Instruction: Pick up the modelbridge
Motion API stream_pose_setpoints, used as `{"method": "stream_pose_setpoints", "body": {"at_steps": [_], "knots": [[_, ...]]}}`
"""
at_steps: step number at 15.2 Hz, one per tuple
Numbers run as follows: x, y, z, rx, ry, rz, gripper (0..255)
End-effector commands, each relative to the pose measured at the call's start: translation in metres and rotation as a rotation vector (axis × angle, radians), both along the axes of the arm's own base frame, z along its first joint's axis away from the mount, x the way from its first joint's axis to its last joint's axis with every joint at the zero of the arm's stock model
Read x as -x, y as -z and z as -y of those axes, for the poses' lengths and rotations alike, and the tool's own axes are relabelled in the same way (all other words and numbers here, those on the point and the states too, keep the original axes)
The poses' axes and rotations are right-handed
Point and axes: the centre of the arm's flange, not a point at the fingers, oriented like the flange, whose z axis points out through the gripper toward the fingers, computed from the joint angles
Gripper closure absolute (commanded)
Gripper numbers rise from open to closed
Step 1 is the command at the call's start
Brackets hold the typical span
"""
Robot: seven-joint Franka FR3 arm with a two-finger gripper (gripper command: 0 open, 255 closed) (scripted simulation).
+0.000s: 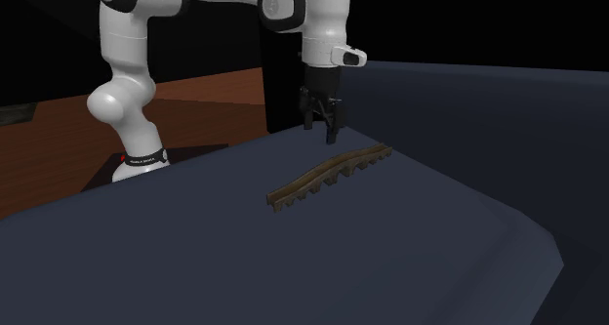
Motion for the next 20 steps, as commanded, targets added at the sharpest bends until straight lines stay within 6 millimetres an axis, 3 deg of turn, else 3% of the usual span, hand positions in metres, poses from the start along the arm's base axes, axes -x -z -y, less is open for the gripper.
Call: {"method": "stream_pose_setpoints", "body": {"at_steps": [1, 3, 12, 13, 20], "knots": [[-0.019, 0.010, 0.019, 0.004, -0.024, -0.005, 0], [-0.037, 0.018, 0.035, 0.009, -0.044, -0.009, 0], [-0.037, 0.058, 0.035, 0.009, -0.044, -0.009, 0], [-0.037, 0.059, 0.035, 0.009, -0.044, -0.009, 255], [-0.036, 0.058, 0.035, 0.009, -0.044, -0.009, 255]]}}
